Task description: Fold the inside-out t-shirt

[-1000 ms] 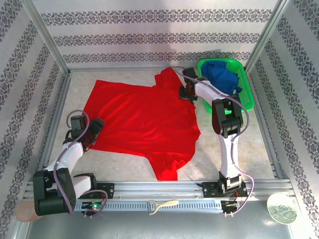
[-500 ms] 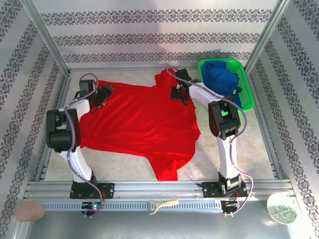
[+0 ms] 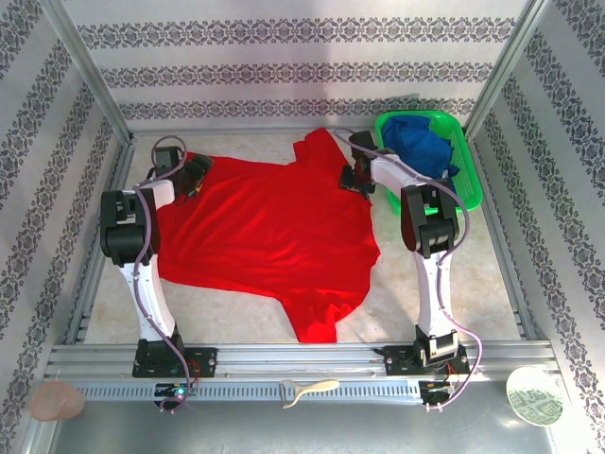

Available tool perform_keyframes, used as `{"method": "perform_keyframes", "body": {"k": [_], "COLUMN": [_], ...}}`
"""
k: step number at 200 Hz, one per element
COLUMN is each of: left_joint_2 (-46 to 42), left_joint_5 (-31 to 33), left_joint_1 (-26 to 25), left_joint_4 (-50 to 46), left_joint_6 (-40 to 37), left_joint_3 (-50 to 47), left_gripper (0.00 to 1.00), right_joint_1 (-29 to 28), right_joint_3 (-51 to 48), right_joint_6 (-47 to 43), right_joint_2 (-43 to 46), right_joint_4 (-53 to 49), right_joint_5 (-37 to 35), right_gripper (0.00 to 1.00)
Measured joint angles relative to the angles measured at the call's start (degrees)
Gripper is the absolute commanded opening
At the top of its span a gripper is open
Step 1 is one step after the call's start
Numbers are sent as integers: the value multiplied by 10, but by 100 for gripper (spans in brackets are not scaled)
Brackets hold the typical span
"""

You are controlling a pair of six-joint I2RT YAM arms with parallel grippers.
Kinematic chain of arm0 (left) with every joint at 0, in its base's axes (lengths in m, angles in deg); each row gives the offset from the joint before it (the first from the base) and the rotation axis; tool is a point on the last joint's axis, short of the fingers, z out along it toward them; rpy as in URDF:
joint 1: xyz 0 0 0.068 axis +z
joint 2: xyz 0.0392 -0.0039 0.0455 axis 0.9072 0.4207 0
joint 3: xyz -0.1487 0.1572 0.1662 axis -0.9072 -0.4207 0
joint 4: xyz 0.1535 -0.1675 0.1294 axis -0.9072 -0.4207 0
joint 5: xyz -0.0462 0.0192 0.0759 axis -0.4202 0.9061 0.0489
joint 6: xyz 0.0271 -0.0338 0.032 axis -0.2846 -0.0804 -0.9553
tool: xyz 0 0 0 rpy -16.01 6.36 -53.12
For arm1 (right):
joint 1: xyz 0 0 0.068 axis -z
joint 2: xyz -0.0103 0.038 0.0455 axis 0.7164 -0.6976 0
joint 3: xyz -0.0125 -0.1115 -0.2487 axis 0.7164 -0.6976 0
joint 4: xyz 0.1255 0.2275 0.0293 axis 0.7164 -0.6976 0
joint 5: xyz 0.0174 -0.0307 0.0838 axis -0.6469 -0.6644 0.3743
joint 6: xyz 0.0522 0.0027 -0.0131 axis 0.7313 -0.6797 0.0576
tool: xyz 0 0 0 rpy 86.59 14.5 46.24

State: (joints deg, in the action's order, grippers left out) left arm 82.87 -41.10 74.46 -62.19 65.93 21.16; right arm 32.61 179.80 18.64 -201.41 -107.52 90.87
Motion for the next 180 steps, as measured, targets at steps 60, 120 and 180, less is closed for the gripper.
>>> {"method": "perform_keyframes", "body": {"k": [60, 120, 180], "left_joint_2": [-35, -43, -191], "left_joint_5": [31, 31, -6], "left_joint_1": [37, 58, 55], "left_joint_4": [9, 7, -12], "left_joint_6": [0, -5, -5], "left_joint_3": [-50, -54, -72], "left_gripper": [76, 77, 80], "right_joint_1": [6, -1, -85], "right_joint_3": [53, 35, -231], "right_joint_6": [-11, -26, -1], "right_joint_2": [-25, 20, 292], "right_joint_4": [-42, -26, 59], "right_joint_5": [-66, -53, -19], "right_gripper": [44, 45, 48]}}
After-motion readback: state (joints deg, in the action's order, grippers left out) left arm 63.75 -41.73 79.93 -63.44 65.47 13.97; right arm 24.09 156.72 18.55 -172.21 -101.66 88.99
